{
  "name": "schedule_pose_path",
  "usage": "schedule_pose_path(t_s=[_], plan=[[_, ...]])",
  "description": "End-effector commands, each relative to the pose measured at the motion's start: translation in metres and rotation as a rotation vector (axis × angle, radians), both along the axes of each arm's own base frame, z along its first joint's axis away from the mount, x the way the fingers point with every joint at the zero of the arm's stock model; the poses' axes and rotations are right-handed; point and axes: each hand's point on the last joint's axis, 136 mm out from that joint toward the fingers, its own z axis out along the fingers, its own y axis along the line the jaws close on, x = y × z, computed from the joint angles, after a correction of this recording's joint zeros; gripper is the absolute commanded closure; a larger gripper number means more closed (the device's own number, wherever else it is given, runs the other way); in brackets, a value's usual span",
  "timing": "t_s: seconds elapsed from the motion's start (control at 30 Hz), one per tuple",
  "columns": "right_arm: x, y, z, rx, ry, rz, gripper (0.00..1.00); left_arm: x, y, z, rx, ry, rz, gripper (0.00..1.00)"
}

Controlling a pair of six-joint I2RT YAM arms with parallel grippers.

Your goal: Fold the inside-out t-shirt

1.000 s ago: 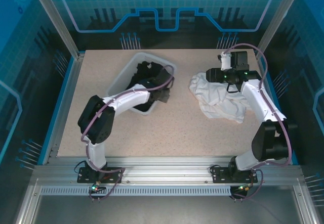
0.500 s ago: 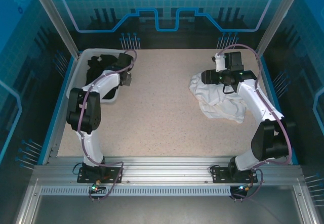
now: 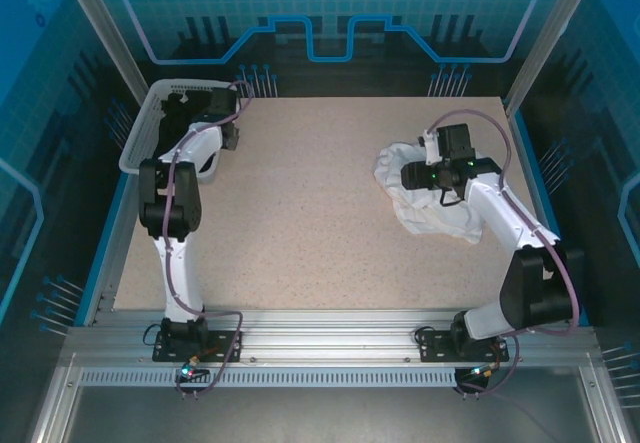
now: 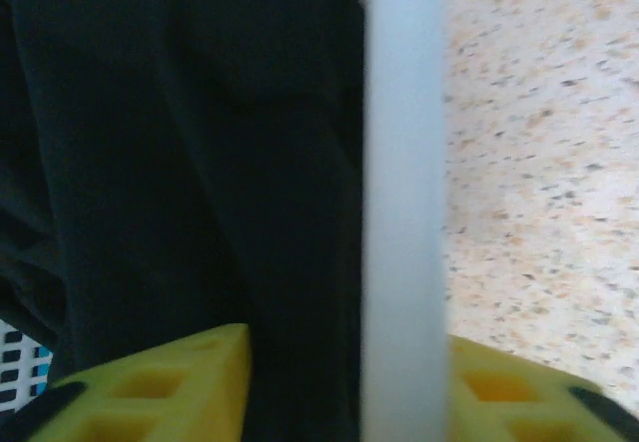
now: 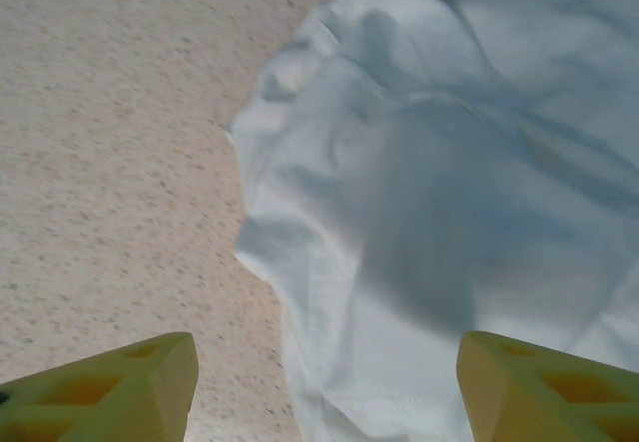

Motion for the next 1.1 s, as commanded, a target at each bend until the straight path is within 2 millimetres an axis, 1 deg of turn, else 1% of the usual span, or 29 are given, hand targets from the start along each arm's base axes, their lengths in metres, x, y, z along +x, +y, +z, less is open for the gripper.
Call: schedule_pose_path(t_s=[0.0, 0.07, 0.1, 0.13, 0.17, 0.2, 0.23, 0.27, 0.3, 0.33, 0.37, 0.4, 0.43, 0.47, 0.5, 0.57, 0.6, 0.67, 0.73, 0.77, 0.83, 0.87, 0.9, 0.93, 1.0, 1.03, 1.07], plan=[[-0.006, -0.038, -0.011, -0.058, 0.015, -0.144, 0.29, 0.005, -0.003, 0.026, -0.106, -0.063, 0.036, 0.42], [-0.009, -0.058, -0.021, -0.085, 0.041, -0.214, 0.29, 0.001, -0.015, 0.05, -0.206, -0.128, 0.045, 0.37], [-0.011, -0.063, -0.025, -0.081, 0.051, -0.234, 0.29, -0.003, -0.021, 0.062, -0.248, -0.161, 0.052, 0.32], [-0.011, -0.066, -0.029, -0.068, 0.055, -0.244, 0.29, -0.009, -0.03, 0.075, -0.305, -0.197, 0.05, 0.3], [-0.01, -0.063, -0.033, -0.045, 0.058, -0.238, 0.29, -0.018, -0.04, 0.089, -0.37, -0.237, 0.048, 0.28], [-0.006, -0.056, -0.036, -0.012, 0.058, -0.22, 0.29, -0.026, -0.051, 0.096, -0.433, -0.265, 0.04, 0.27], [0.002, -0.045, -0.039, 0.036, 0.052, -0.191, 0.29, -0.036, -0.066, 0.108, -0.517, -0.305, 0.029, 0.26], [0.012, -0.03, -0.044, 0.085, 0.052, -0.153, 0.31, -0.048, -0.085, 0.115, -0.612, -0.333, 0.0, 0.25], [0.021, -0.017, -0.048, 0.123, 0.054, -0.122, 0.34, -0.059, -0.101, 0.118, -0.687, -0.349, -0.023, 0.25], [0.031, -0.006, -0.052, 0.155, 0.061, -0.091, 0.49, -0.07, -0.119, 0.119, -0.763, -0.362, -0.041, 0.25], [0.039, 0.005, -0.054, 0.174, 0.079, -0.066, 0.69, -0.084, -0.138, 0.117, -0.829, -0.364, -0.068, 0.25], [0.044, 0.013, -0.053, 0.188, 0.087, -0.047, 0.86, -0.096, -0.152, 0.113, -0.877, -0.355, -0.086, 0.25], [0.046, 0.024, -0.046, 0.192, 0.081, -0.019, 0.97, -0.11, -0.168, 0.108, -0.925, -0.339, -0.103, 0.25], [0.044, 0.037, -0.032, 0.185, 0.057, 0.022, 1.0, -0.124, -0.18, 0.107, -0.971, -0.325, -0.117, 0.25], [0.038, 0.049, -0.016, 0.175, 0.032, 0.064, 1.0, -0.138, -0.191, 0.101, -1.009, -0.3, -0.13, 0.25], [0.018, 0.08, 0.031, 0.192, -0.05, 0.174, 1.0, -0.165, -0.206, 0.1, -1.082, -0.286, -0.159, 0.25], [0.002, 0.103, 0.065, 0.239, -0.108, 0.259, 1.0, -0.178, -0.213, 0.101, -1.124, -0.283, -0.188, 0.25], [-0.028, 0.138, 0.123, 0.334, -0.208, 0.386, 1.0, -0.199, -0.218, 0.112, -1.174, -0.309, -0.232, 0.25], [-0.057, 0.162, 0.175, 0.382, -0.3, 0.481, 1.0, -0.214, -0.216, 0.128, -1.182, -0.35, -0.268, 0.24], [-0.067, 0.17, 0.192, 0.391, -0.332, 0.513, 1.0, -0.22, -0.215, 0.138, -1.179, -0.375, -0.288, 0.24], [-0.083, 0.182, 0.22, 0.401, -0.382, 0.563, 1.0, -0.234, -0.211, 0.159, -1.164, -0.433, -0.331, 0.23], [-0.085, 0.184, 0.226, 0.401, -0.393, 0.569, 1.0, -0.239, -0.208, 0.168, -1.157, -0.458, -0.342, 0.23], [-0.083, 0.185, 0.228, 0.388, -0.395, 0.562, 1.0, -0.246, -0.205, 0.177, -1.151, -0.482, -0.352, 0.23], [-0.078, 0.185, 0.225, 0.368, -0.389, 0.545, 1.0, -0.252, -0.201, 0.182, -1.142, -0.502, -0.353, 0.22], [-0.065, 0.185, 0.208, 0.33, -0.358, 0.513, 1.0, -0.263, -0.194, 0.187, -1.121, -0.519, -0.345, 0.22], [-0.056, 0.187, 0.192, 0.309, -0.33, 0.5, 1.0, -0.269, -0.191, 0.185, -1.109, -0.515, -0.341, 0.21], [-0.05, 0.188, 0.183, 0.299, -0.311, 0.488, 1.0, -0.273, -0.19, 0.182, -1.099, -0.505, -0.339, 0.21]])
